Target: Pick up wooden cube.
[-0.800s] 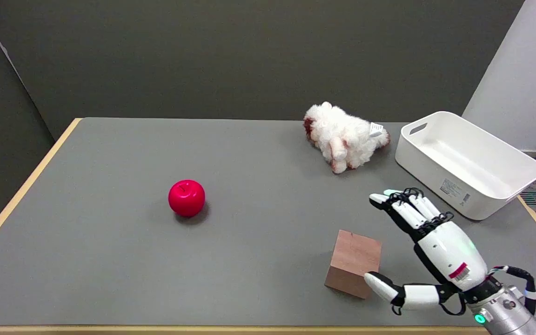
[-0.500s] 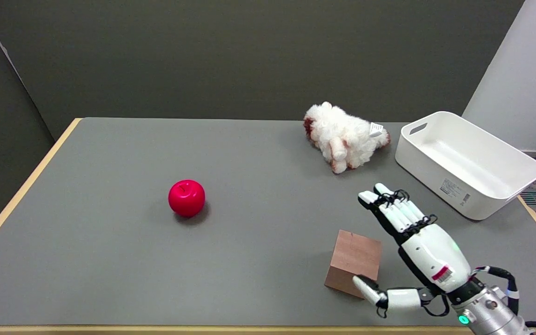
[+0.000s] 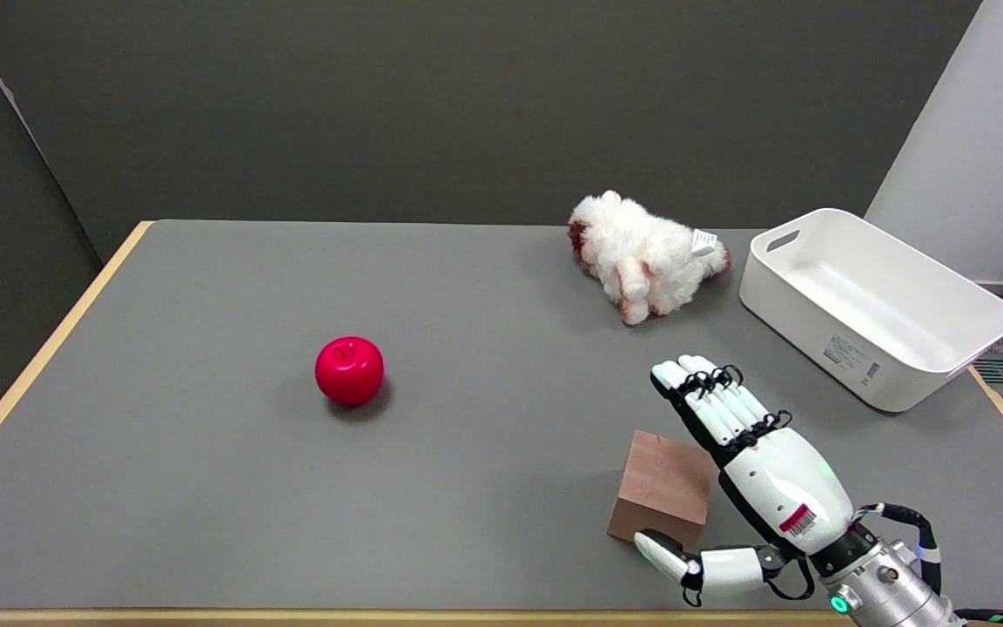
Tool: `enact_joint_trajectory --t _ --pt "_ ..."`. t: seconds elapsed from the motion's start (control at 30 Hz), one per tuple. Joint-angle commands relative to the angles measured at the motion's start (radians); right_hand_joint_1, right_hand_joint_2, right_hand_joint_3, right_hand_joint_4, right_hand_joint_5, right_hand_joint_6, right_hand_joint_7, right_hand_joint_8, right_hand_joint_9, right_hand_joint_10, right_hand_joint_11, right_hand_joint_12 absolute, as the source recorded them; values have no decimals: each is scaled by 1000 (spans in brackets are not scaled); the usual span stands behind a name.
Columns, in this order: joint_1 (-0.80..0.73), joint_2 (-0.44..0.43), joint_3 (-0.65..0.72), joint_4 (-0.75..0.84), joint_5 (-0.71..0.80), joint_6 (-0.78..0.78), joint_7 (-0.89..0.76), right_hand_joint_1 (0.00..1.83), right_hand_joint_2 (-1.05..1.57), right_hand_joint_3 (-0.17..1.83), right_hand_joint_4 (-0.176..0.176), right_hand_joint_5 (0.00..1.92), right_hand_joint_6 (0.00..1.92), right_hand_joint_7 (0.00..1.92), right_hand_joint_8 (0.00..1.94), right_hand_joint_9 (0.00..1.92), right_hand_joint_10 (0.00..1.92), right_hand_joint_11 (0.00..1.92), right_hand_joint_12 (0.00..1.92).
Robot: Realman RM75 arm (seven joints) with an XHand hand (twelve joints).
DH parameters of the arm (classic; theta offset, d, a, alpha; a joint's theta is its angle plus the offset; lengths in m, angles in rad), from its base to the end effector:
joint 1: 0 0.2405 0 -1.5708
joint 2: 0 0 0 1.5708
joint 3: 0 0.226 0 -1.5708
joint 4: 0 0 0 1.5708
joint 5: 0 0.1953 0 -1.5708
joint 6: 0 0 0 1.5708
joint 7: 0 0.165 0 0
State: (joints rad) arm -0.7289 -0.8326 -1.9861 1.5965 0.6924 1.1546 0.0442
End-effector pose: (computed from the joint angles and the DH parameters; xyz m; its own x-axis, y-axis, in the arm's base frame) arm -0.2488 -0.1476 0.2978 0.9461 0.1267 0.2979 -0.2608 -0.2470 0.9333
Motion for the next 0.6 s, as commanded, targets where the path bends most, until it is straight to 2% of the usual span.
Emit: enact_joint_trajectory --t 0.03,0.17,0.6 --pt "21 6 -36 -19 95 -38 -45 394 541 807 -112 21 138 -1 47 -1 -1 -1 336" --pt "29 4 -38 -30 124 -73 -45 410 579 696 -113 -1 195 -1 88 -1 -1 -1 411" --pt "46 -2 -42 -37 137 -105 -45 409 584 693 -110 -1 185 -1 131 -1 -1 -1 484"
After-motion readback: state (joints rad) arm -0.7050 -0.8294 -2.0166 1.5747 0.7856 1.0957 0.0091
